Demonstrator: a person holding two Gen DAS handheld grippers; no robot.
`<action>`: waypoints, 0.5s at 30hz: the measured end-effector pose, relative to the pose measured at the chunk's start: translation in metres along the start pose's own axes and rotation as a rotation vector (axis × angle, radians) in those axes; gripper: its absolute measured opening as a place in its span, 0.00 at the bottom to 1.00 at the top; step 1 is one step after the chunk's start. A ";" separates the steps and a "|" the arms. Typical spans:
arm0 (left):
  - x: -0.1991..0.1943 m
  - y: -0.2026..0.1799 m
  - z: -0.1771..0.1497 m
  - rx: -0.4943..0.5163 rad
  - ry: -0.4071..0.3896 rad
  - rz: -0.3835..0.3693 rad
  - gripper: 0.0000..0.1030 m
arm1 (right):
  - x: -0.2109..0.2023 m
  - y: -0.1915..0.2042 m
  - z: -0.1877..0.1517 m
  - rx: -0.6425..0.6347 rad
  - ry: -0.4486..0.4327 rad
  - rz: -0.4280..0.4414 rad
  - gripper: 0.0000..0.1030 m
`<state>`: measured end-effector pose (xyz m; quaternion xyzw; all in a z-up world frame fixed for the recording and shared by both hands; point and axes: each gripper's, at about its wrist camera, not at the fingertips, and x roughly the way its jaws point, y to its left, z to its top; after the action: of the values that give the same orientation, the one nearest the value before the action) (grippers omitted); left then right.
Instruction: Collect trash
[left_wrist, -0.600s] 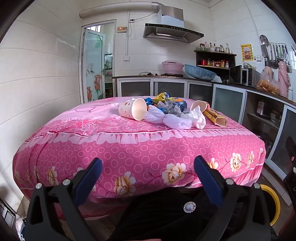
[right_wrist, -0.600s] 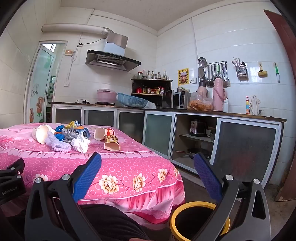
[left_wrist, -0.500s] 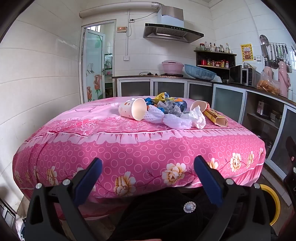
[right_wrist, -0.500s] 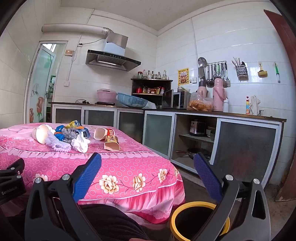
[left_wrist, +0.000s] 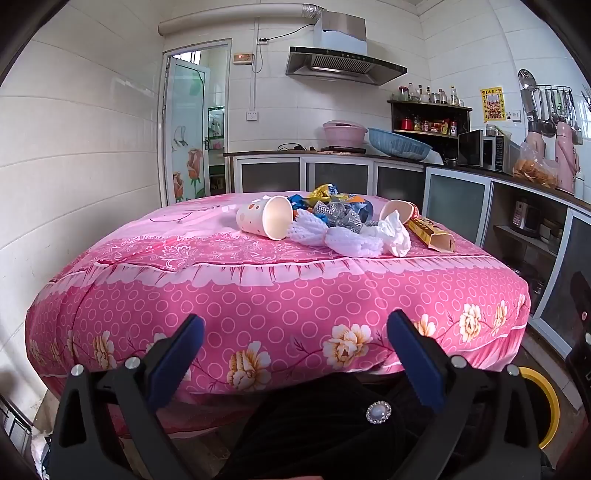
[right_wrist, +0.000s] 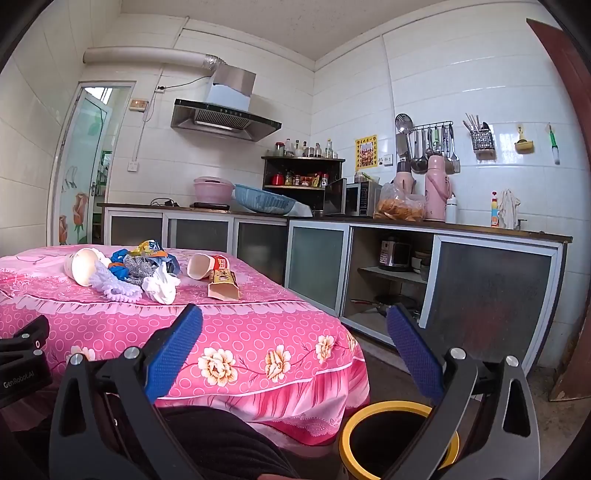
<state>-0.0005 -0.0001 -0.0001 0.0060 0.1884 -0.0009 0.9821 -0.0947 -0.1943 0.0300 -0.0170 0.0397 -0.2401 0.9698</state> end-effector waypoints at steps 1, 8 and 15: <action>0.000 0.000 0.000 0.001 0.000 0.000 0.93 | 0.000 0.000 0.000 0.000 0.000 0.000 0.93; 0.001 0.000 0.000 0.000 0.002 -0.001 0.93 | 0.000 0.000 0.000 0.000 0.000 0.000 0.93; 0.001 0.000 0.000 0.000 0.002 -0.001 0.93 | 0.000 -0.001 0.000 0.001 0.000 0.000 0.93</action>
<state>0.0004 0.0002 0.0000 0.0057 0.1896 -0.0014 0.9818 -0.0948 -0.1950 0.0297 -0.0166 0.0395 -0.2401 0.9698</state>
